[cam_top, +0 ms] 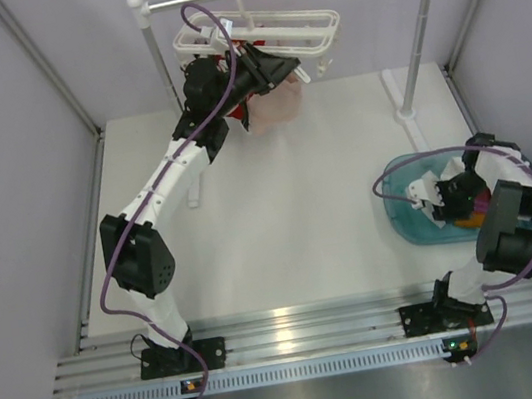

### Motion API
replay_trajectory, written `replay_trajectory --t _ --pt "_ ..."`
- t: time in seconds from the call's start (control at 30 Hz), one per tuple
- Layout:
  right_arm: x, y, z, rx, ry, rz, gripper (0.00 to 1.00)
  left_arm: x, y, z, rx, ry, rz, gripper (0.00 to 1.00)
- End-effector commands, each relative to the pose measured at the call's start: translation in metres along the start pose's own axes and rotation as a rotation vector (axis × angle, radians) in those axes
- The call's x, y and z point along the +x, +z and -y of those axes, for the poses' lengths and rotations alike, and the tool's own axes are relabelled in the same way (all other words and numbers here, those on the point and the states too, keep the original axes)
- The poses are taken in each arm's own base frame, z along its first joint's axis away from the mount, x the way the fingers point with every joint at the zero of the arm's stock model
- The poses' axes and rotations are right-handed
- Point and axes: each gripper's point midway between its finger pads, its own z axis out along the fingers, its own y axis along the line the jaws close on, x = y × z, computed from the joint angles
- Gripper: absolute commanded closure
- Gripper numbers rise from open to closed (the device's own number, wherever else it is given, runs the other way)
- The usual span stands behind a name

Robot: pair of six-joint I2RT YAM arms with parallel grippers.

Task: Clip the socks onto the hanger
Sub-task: Pick up the sock from the bin.

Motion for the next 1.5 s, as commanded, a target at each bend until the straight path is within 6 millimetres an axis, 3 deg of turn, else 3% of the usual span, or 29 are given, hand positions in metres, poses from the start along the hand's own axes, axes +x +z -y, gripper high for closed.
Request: replay_trajectory --t 0.0,0.23,0.33,0.43,0.47,0.5,0.6,0.77,0.87,0.93,1.1,1.23,1.37,1.43,1.47 --pt "0.001 0.006 0.029 -0.002 -0.489 -0.024 0.49 -0.011 -0.001 0.013 0.042 0.025 0.024 1.0" --pt "0.006 0.022 0.041 -0.029 -0.46 -0.036 0.57 -0.009 0.0 0.009 0.036 0.022 0.019 1.0" --pt "0.003 0.026 0.041 -0.033 -0.427 -0.028 0.66 -0.01 0.0 0.007 0.034 0.021 0.019 1.0" --pt "-0.002 0.022 0.042 -0.014 -0.382 -0.012 0.86 -0.01 0.001 0.007 0.035 0.02 0.02 1.0" --pt "-0.007 0.016 0.044 0.011 -0.354 -0.001 0.99 -0.01 0.001 0.006 0.033 0.02 0.021 1.0" --pt "-0.008 0.015 0.045 0.016 -0.35 0.01 1.0 -0.01 0.001 0.006 0.033 0.02 0.021 1.0" --pt "-0.018 -0.011 0.05 0.063 -0.286 0.04 1.0 -0.008 0.001 0.008 0.037 0.019 0.016 1.0" --pt "-0.053 -0.068 0.06 0.178 -0.193 0.137 1.0 -0.009 0.001 0.006 0.032 0.021 0.018 1.0" --pt "-0.068 -0.095 0.055 0.201 -0.159 0.179 1.0 -0.008 0.001 0.004 0.028 0.019 0.016 1.0" --pt "-0.081 -0.106 0.046 0.193 -0.107 0.232 1.0 -0.008 0.001 0.005 0.029 0.02 0.017 1.0" --pt "-0.104 -0.145 0.048 0.278 0.038 0.321 1.0 -0.005 0.001 0.003 0.026 0.018 0.012 1.0" --pt "-0.12 -0.161 0.045 0.344 0.092 0.386 1.0 -0.007 0.001 0.003 0.029 0.021 0.015 1.0" --pt "-0.149 -0.2 0.077 0.497 0.193 0.561 1.0 -0.004 0.003 0.0 0.03 0.019 0.012 1.0" --pt "-0.171 -0.212 0.091 0.519 0.376 0.683 1.0 -0.005 0.002 0.0 0.03 0.016 0.014 1.0" --pt "-0.175 -0.232 0.117 0.634 0.333 0.708 1.0 -0.004 0.003 0.0 0.031 0.018 0.015 1.0"
